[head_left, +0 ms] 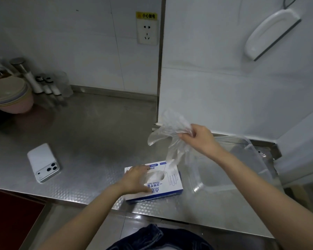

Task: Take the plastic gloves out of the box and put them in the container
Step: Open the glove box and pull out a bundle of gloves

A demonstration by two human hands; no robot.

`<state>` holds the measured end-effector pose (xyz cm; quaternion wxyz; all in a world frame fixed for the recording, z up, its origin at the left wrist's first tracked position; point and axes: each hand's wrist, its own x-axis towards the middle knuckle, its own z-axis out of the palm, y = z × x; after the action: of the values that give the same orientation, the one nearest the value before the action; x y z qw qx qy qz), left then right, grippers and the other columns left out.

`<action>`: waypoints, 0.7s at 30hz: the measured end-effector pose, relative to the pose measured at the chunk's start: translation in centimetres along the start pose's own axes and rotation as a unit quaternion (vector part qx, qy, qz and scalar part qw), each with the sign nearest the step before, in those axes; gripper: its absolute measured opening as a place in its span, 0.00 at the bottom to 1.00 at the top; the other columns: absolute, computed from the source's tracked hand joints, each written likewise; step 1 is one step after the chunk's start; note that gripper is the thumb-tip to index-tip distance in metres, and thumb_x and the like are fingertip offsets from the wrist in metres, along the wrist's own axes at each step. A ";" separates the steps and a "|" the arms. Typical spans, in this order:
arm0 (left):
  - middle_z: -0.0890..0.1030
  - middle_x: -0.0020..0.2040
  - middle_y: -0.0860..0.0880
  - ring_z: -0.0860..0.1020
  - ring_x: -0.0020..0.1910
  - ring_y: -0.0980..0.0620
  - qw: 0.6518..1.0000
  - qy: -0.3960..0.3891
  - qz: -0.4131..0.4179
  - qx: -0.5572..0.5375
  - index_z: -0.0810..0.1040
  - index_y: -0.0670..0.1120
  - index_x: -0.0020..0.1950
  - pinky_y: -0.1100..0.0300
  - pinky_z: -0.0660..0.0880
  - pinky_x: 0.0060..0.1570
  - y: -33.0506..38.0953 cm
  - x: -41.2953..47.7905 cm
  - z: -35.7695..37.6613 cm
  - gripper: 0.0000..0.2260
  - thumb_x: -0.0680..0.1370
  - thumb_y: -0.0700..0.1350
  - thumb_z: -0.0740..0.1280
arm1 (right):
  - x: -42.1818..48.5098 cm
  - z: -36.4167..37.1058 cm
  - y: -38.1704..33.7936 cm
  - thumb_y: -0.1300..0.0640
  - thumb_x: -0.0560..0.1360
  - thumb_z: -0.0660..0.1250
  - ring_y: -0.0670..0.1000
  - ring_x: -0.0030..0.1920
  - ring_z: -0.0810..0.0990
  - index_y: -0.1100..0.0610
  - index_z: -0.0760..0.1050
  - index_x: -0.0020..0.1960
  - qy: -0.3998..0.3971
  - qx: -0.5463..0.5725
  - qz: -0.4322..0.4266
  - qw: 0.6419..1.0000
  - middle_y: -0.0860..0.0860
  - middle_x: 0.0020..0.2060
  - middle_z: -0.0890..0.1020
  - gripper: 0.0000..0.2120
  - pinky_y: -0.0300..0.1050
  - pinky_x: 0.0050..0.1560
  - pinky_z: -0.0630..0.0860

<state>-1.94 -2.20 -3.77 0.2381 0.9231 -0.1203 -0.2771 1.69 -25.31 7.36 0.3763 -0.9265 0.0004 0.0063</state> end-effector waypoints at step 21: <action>0.79 0.35 0.52 0.77 0.37 0.54 0.941 0.032 0.027 -0.335 0.75 0.46 0.39 0.57 0.76 0.46 12.5 0.4 -3.5 0.10 0.77 0.49 0.67 | -3.7 -4.9 6.1 0.56 0.79 0.63 0.42 0.25 0.66 0.56 0.71 0.38 0.025 0.316 0.111 0.942 0.48 0.28 0.68 0.10 0.32 0.26 0.66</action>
<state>-0.79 -11.75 4.98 0.5448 0.7948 -0.0374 -0.2647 -2.00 -33.12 6.70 0.6462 -0.7540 0.1150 0.0244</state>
